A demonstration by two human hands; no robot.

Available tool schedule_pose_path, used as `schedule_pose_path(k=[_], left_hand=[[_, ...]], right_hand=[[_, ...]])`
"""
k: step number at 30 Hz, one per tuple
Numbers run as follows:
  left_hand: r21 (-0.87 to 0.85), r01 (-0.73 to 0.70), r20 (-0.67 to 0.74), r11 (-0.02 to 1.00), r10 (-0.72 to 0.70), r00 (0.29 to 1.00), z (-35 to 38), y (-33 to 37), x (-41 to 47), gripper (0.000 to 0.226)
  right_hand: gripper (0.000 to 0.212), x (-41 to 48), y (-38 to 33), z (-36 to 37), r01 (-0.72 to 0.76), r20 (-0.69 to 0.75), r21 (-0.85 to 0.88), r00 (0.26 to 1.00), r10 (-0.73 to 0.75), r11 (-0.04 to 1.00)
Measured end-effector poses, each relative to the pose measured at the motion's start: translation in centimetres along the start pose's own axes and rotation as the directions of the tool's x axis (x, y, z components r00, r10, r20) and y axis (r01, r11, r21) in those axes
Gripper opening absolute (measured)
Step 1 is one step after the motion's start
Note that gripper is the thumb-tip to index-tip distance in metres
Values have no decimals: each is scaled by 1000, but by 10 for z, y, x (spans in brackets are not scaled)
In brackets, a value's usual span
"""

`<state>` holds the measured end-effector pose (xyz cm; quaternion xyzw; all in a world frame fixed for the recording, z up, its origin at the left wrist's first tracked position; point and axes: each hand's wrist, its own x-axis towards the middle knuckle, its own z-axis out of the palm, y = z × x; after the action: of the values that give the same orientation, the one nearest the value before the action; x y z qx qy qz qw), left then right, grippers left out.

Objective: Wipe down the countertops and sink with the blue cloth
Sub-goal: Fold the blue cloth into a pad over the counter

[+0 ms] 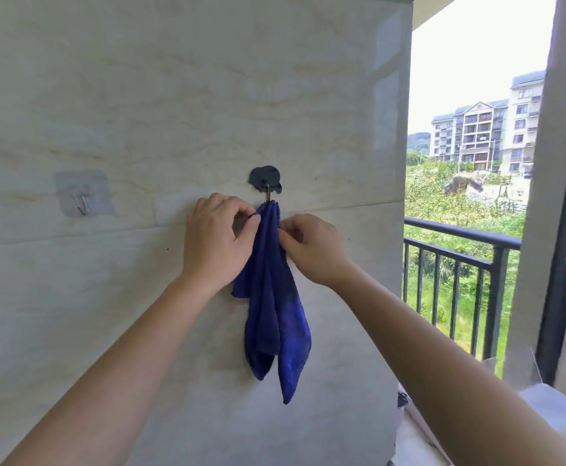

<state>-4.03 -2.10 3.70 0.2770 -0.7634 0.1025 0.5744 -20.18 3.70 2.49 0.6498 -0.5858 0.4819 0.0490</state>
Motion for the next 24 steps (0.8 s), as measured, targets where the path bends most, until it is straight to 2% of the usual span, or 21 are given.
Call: schedule_pose_path(k=[3,5,8,12,14,16,19,24], left_hand=[[-7,59,52,998,-58,997,-4,0,8,7],[-23,125,93,992,-122,988,-7,7,19,9],[-160,216,75,963,-207,976,-16,29,34,9],[-365,227,19,903,-236,972,-29,47,24,13],[-469,284,74,837,-283,956,-24,47,-7,18],[-526,384,205,759,-325,923,-13,43,-56,16],[-497,584,464,642,-372,804,10,35,-145,7],[-355,854,733,381,-454,507,36,31,-259,9]], right_hand=[[18,7,5,-14,-143,-70,195,985,159,970],[19,16,4,-27,-177,-102,319,970,219,931],[16,25,-11,-43,-63,-191,362,972,140,930],[14,1,-27,-47,131,-319,351,948,-13,927],[12,-29,-12,-37,126,-280,306,959,-38,944],[10,-67,17,-22,45,-176,241,984,-2,969],[8,-132,63,1,-145,12,176,989,145,974],[3,-223,106,27,-368,181,52,918,353,928]])
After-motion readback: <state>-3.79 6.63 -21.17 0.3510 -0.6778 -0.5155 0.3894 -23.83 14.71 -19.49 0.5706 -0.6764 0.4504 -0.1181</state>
